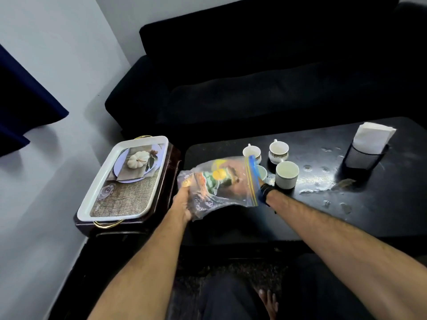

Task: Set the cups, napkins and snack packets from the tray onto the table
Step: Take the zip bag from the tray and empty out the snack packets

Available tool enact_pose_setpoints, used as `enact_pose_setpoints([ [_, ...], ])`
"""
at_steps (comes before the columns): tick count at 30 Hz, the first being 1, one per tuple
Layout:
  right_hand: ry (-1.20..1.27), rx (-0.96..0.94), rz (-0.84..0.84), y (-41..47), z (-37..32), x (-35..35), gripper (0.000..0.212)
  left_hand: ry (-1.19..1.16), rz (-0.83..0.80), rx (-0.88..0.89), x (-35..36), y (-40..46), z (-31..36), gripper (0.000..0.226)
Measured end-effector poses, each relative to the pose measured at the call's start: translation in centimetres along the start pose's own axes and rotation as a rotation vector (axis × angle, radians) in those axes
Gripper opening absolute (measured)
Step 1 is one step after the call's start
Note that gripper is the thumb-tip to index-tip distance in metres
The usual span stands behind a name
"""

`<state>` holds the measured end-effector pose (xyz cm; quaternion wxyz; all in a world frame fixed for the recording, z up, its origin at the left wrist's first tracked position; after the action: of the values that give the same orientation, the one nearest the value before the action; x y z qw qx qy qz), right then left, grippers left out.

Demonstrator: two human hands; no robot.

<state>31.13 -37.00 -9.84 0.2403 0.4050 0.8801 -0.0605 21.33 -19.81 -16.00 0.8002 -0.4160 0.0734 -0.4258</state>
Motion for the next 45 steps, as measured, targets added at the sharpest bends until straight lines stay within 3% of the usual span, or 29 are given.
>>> enact_pose_setpoints([
  [2,0.039,0.047,0.101,-0.2,-0.8,-2.0,0.05,-0.035,0.049,0.089,-1.4,-1.6,1.2,0.052],
  [5,0.056,-0.033,0.286,-0.3,-3.5,-5.1,0.05,-0.08,0.091,0.231,-4.5,-3.3,4.0,0.018],
  [6,0.086,-0.045,0.328,-0.3,-3.8,-6.1,0.055,-0.117,0.098,0.255,-5.3,-4.3,4.9,0.017],
  [9,0.151,-0.1,0.448,-0.9,-5.6,-8.4,0.061,-0.248,0.08,0.299,-7.6,-6.4,7.4,0.049],
  [12,0.008,-0.094,0.539,-0.7,-6.0,-8.9,0.064,-0.306,0.027,0.411,-9.5,-8.3,9.1,0.035],
  [14,-0.157,-0.094,0.459,-0.1,-5.9,-7.4,0.064,-0.315,0.027,0.45,-11.0,-8.8,9.5,0.036],
  [18,-0.462,-0.126,0.108,1.4,-5.3,-2.3,0.058,-0.408,0.062,0.411,-13.2,-8.5,8.9,0.039],
  [21,-0.682,-0.14,-0.009,2.9,-4.7,1.1,0.061,-0.456,0.109,0.365,-14.7,-7.3,7.9,0.042],
  [25,-1.098,0.052,-0.39,3.2,0.6,5.0,0.076,-0.429,0.09,0.314,-14.4,-6.2,7.3,0.045],
  [28,-1.158,0.126,-0.495,2.4,3.2,6.2,0.082,-0.408,0.057,0.32,-13.4,-6.0,7.0,0.031],
  [30,-1.087,0.064,-0.414,2.5,2.6,6.0,0.086,-0.419,0.021,0.306,-12.4,-6.0,6.7,0.028],
  [32,-0.853,0.005,-0.155,3.0,0.8,4.0,0.078,-0.43,0.023,0.3,-11.5,-6.0,6.5,0.026],
  [35,-0.346,-0.044,0.381,3.1,-2.7,-1.2,0.044,-0.404,0.033,0.285,-10.4,-6.6,6.2,0.022],
  [37,-0.048,-0.053,0.583,2.7,-5.2,-4.3,0.022,-0.382,0.032,0.276,-9.6,-7.4,6.0,0.019],
  [39,0.12,-0.06,0.48,2.8,-7.9,-5.2,0.015,-0.373,0.022,0.272,-8.6,-8.2,6.0,0.017],
  [43,0.06,-0.07,0.098,2.3,-11.3,-4.1,0.022,-0.347,0.001,0.297,-6.9,-9.6,6.2,0.018],
  [44,0.154,-0.043,-0.009,2.1,-11.8,-3.1,0.014,-0.323,-0.008,0.304,-6.5,-9.8,6.2,0.02],
  [45,0.272,-0.004,-0.085,1.8,-12.4,-2.2,0.021,-0.288,-0.02,0.318,-6.0,-10.2,6.4,0.021],
])
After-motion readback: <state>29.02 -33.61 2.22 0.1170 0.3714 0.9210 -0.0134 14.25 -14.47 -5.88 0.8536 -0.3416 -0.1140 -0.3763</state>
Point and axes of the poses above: each hand's wrist, its own y-axis towards the middle knuckle, its own x-axis out of the palm, z = x × y, the point moved 6 cm from there along y, towards the middle knuckle, and after that the axes turned 6 degrees about -x, right-handed, at the moved point
